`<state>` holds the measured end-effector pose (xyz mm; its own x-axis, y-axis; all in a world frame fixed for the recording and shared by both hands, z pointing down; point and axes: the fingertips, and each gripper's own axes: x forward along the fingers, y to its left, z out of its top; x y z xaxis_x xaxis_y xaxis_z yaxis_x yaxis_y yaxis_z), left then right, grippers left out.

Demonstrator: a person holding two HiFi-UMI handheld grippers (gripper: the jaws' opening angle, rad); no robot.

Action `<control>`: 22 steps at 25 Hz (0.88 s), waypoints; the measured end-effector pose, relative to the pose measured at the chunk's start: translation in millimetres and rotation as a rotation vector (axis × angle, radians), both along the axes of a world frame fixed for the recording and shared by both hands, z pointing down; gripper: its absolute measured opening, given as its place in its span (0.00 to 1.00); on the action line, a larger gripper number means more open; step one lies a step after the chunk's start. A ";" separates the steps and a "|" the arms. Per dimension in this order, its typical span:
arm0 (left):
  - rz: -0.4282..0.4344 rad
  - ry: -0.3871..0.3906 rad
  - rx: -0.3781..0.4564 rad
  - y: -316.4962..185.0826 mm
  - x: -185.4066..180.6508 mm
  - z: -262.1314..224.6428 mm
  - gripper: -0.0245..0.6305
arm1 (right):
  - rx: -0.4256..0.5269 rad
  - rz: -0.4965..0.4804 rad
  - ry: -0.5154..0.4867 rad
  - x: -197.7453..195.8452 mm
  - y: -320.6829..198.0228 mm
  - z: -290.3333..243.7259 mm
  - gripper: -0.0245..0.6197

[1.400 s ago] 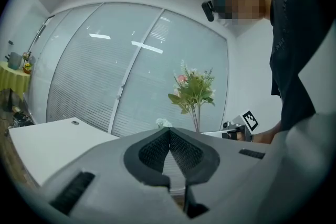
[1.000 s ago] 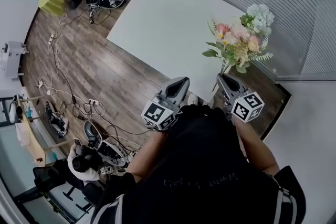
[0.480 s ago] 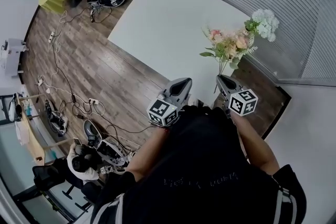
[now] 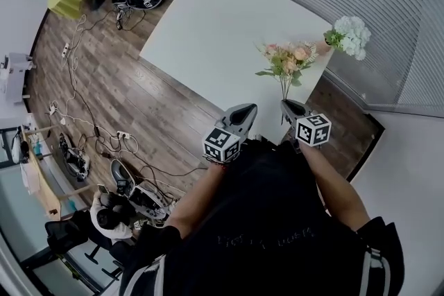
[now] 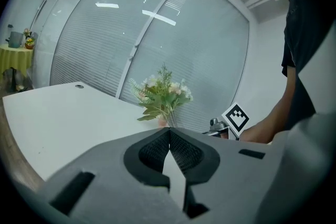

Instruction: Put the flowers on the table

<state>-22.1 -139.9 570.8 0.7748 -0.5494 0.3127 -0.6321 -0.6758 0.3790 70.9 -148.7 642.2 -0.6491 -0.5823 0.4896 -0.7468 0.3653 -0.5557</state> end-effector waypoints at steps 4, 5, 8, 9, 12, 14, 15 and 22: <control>0.002 -0.002 -0.017 -2.4 4.8 9.9 0.07 | -0.053 0.002 0.023 2.0 -2.0 28.4 0.10; 0.001 -0.001 -0.021 -2.7 4.6 10.7 0.07 | -0.068 0.004 0.026 1.9 -2.4 33.8 0.10; -0.005 -0.006 -0.035 -5.9 0.1 13.9 0.07 | -0.108 0.007 0.031 0.7 -6.5 48.0 0.10; -0.008 -0.008 -0.038 -7.8 -1.6 15.7 0.07 | -0.118 0.005 0.036 0.6 -8.5 52.9 0.10; -0.013 -0.015 -0.043 -11.4 -5.4 20.6 0.07 | -0.143 -0.006 0.054 0.6 -13.3 66.0 0.10; -0.016 -0.018 -0.047 -10.9 -6.5 22.2 0.07 | -0.159 -0.008 0.062 0.6 -14.1 71.2 0.10; -0.020 -0.016 -0.051 -10.8 -6.5 22.7 0.07 | -0.168 -0.008 0.062 0.1 -14.6 73.5 0.10; -0.025 -0.016 -0.080 -8.5 -2.1 31.4 0.07 | -0.202 -0.036 0.049 -16.2 -20.1 86.8 0.10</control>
